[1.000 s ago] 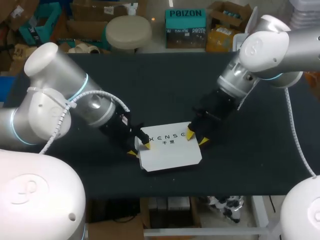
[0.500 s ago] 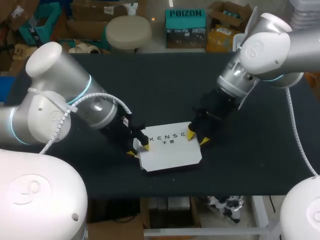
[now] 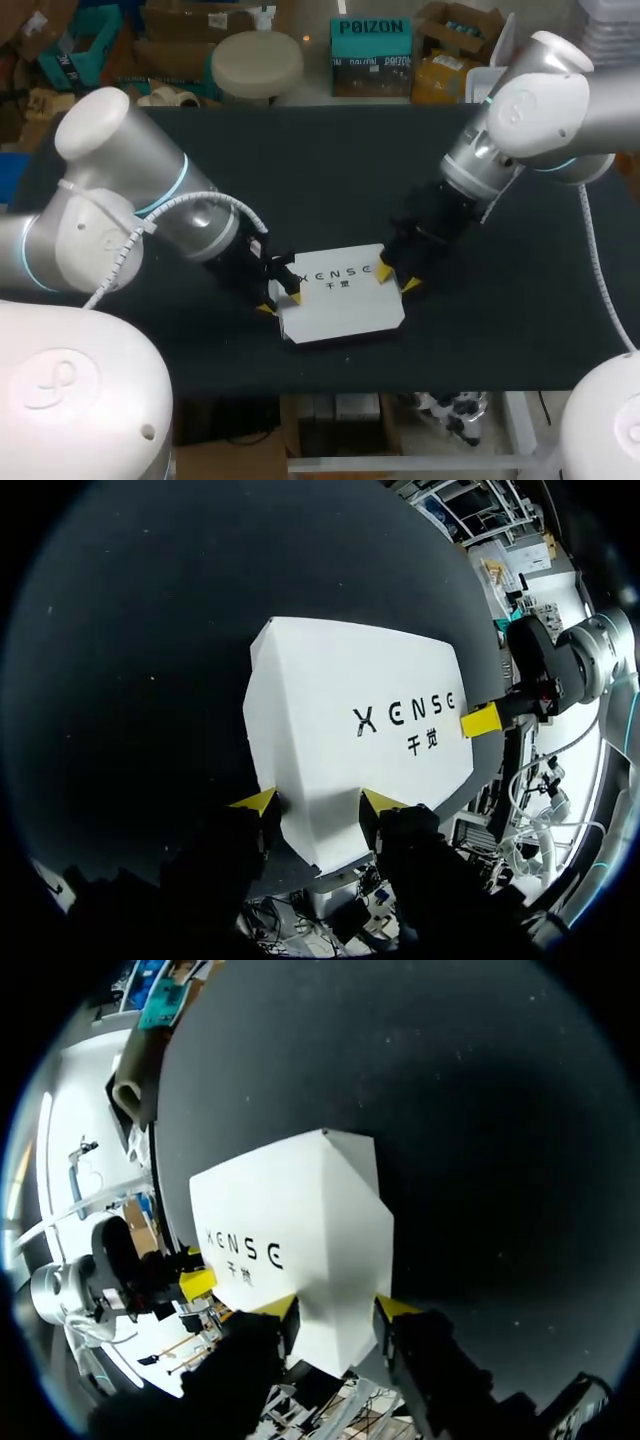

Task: Assemble the packaging by folding the flat box into shape, placing the metal phone stand inside, and closing the box properly

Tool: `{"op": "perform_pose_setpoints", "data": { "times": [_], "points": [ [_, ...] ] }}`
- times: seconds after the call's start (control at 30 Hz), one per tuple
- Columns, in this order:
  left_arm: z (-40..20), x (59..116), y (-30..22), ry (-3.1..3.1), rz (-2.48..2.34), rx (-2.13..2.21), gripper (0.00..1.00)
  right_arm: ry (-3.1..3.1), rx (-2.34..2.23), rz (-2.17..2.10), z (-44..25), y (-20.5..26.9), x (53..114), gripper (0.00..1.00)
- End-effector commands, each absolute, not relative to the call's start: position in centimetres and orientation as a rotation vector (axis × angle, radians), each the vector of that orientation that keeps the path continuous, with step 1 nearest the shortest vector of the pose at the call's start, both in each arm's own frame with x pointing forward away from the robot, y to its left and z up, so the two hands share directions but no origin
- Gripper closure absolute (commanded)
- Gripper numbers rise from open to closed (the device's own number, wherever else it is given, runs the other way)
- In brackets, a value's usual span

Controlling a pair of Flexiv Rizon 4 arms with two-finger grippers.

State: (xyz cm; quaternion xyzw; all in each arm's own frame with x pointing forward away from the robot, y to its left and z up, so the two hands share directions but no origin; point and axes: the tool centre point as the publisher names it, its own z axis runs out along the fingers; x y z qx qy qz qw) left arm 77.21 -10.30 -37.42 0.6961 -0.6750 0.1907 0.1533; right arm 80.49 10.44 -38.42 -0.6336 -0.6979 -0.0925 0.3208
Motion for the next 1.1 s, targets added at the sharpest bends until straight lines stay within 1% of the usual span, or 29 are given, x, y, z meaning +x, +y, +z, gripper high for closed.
{"op": "perform_pose_setpoints", "data": {
  "times": [0.03, 0.17, 0.4, 0.63, 0.87, 1.0, 1.1],
  "points": [
    [-37.8, 77.1, -10.6, -1.940, 0.547, 1.995, 0.48, -1.838, -1.663, -0.245, -38.7, 10.6, 80.3, 0.50],
    [-37.8, 77.1, -10.5, -1.943, 0.544, 1.999, 0.45, -1.837, -1.664, -0.248, -38.6, 10.4, 80.4, 0.47],
    [-38.1, 77.1, -10.8, -1.939, 0.555, 1.988, 0.45, -1.831, -1.653, -0.268, -38.5, 10.7, 80.2, 0.50],
    [-38.0, 77.2, -11.0, -1.911, 0.545, 1.978, 0.50, -1.809, -1.647, -0.271, -38.7, 10.7, 80.1, 0.51],
    [-37.2, 77.2, -11.1, -1.876, 0.500, 1.974, 0.51, -1.797, -1.645, -0.260, -37.8, 11.1, 80.1, 0.51],
    [-36.8, 77.4, -11.3, -1.861, 0.473, 1.962, 0.49, -1.793, -1.643, -0.250, -37.3, 11.2, 80.0, 0.51],
    [-36.6, 77.5, -11.2, -1.846, 0.460, 1.963, 0.45, -1.789, -1.645, -0.242, -37.1, 11.2, 80.1, 0.51]
  ]
}}
